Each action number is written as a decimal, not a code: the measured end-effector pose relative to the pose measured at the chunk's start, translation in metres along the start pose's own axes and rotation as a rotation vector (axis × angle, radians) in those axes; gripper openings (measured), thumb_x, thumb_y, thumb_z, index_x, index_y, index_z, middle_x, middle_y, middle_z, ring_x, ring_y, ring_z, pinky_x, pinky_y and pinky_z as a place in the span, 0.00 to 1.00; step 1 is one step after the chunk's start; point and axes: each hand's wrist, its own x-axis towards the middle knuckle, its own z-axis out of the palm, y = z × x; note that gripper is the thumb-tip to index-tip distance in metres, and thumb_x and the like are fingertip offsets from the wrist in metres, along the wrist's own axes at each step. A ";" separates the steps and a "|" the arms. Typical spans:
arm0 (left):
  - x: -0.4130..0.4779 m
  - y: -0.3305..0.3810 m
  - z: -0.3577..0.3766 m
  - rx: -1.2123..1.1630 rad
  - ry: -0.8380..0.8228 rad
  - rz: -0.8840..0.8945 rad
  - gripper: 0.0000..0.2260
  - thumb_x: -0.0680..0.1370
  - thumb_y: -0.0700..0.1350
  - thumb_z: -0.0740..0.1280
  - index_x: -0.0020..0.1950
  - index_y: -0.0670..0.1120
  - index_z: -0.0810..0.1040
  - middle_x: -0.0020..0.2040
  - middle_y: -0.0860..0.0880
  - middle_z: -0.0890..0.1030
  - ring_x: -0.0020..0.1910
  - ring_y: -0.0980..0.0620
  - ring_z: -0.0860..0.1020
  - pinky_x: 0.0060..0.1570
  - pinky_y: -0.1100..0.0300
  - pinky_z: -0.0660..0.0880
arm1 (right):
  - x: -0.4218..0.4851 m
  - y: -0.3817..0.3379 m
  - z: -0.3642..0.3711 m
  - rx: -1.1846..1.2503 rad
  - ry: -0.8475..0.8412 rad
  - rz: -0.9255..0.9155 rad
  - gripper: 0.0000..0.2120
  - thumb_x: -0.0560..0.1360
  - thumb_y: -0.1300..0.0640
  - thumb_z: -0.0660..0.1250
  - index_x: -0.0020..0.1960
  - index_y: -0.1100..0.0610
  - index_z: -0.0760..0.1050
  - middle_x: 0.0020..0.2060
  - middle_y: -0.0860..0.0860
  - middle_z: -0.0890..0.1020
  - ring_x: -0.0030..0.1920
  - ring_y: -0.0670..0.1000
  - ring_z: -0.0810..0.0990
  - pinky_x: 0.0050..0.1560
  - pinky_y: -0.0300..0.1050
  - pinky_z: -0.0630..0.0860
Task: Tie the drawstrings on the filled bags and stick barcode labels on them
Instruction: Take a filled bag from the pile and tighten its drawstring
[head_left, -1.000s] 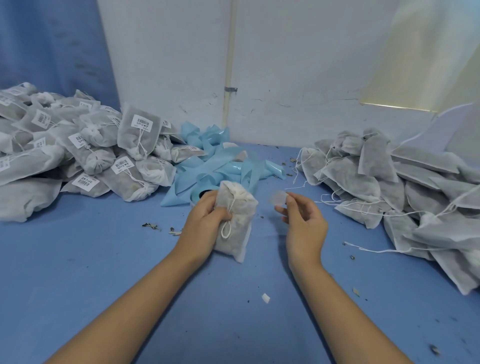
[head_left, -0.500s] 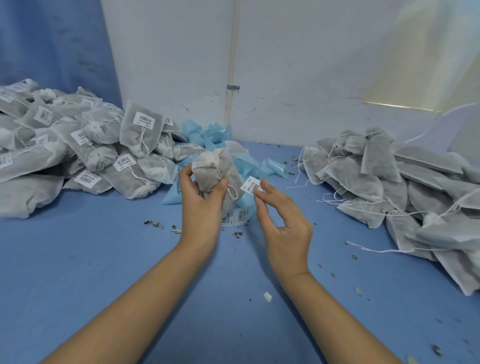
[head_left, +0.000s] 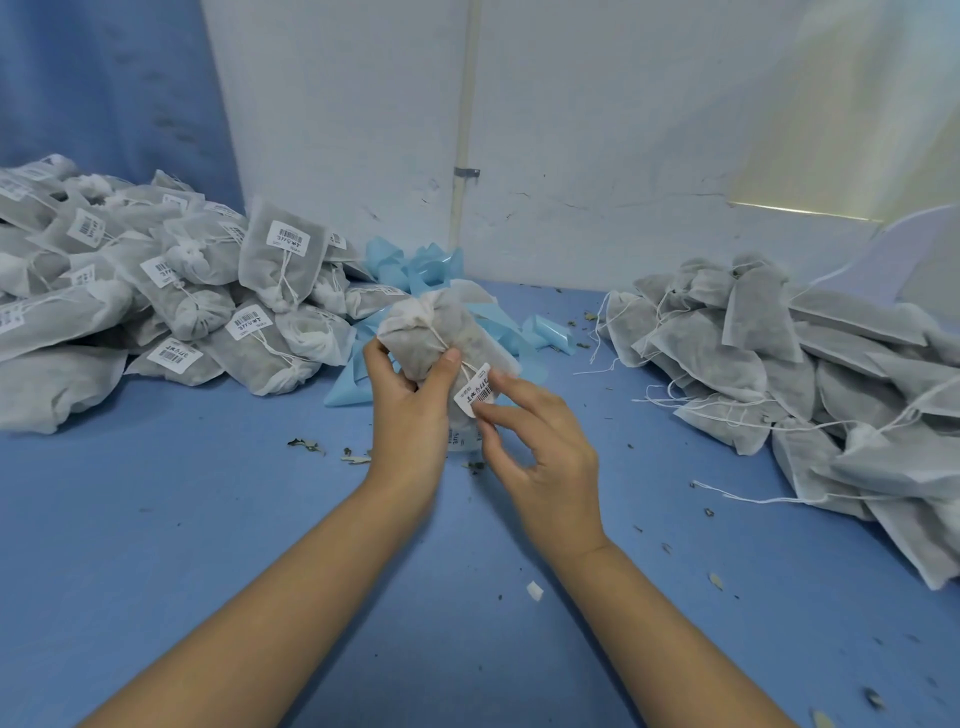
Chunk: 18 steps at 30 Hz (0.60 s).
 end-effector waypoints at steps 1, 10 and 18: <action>0.000 -0.001 0.000 -0.001 0.002 -0.003 0.11 0.78 0.39 0.66 0.51 0.53 0.67 0.44 0.49 0.80 0.46 0.49 0.80 0.50 0.51 0.76 | 0.000 0.001 0.000 -0.021 -0.020 -0.008 0.05 0.73 0.63 0.70 0.47 0.61 0.83 0.55 0.51 0.82 0.56 0.50 0.78 0.60 0.40 0.73; 0.002 0.004 -0.004 0.054 -0.090 -0.055 0.09 0.77 0.37 0.67 0.53 0.48 0.72 0.35 0.54 0.83 0.33 0.56 0.82 0.30 0.65 0.76 | 0.006 -0.007 -0.006 0.121 -0.045 0.381 0.16 0.73 0.53 0.70 0.61 0.50 0.76 0.58 0.40 0.78 0.59 0.40 0.72 0.60 0.30 0.66; 0.004 -0.001 -0.007 0.135 -0.254 -0.200 0.14 0.70 0.50 0.72 0.53 0.47 0.79 0.44 0.50 0.85 0.43 0.51 0.83 0.45 0.57 0.80 | 0.016 -0.003 -0.010 0.807 -0.129 1.029 0.18 0.68 0.55 0.74 0.55 0.60 0.78 0.48 0.55 0.84 0.48 0.51 0.83 0.55 0.49 0.78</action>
